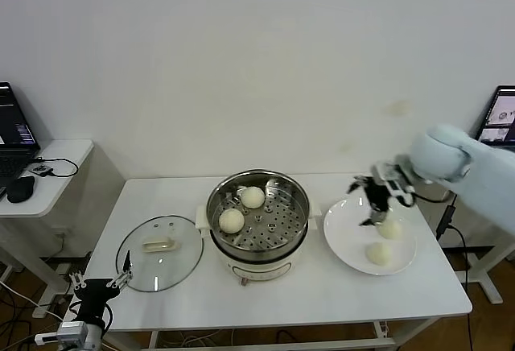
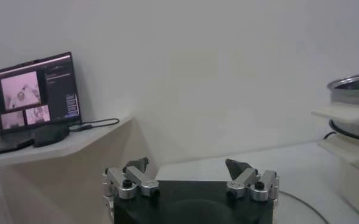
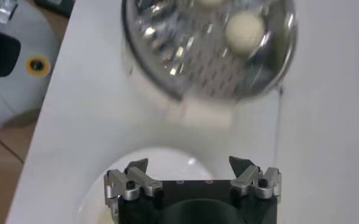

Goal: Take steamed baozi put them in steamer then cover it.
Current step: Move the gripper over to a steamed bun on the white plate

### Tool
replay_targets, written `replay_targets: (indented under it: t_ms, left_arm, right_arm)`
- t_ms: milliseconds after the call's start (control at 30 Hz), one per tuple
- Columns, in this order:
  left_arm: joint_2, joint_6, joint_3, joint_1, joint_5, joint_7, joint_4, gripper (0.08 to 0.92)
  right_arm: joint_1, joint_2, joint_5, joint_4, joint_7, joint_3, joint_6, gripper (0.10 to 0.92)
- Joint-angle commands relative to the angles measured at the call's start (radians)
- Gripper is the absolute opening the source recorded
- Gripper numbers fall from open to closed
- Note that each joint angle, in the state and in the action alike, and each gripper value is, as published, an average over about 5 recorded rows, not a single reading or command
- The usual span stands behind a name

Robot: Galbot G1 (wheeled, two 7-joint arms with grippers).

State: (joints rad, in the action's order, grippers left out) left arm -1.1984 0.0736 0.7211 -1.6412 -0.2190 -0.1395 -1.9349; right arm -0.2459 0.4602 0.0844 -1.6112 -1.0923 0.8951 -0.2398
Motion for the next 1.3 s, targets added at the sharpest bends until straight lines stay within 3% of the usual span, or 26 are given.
replay_targets:
  t_ms: [33,833,1300]
  left_arm:
    - [0.001,-0.003,0.003,-0.001,0.001,-0.001,-0.001,0.823]
    - [0.0,-0.003,0.028,-0.023,0.0,0.001,-0.002,0.823]
    - [-0.002,-0.003,0.032,-0.018,-0.002,0.001,0.004,0.823]
  right_arm:
    - [0.52,-0.209,-0.21,-0.011,-0.023,-0.41,0.093,0.823]
    - [0.481,0.121,-0.305,0.271,0.04,-0.308,0.084,0.823]
    - [0.491,0.183,-0.338,0.329,0.047,-0.304,0.074,0.823]
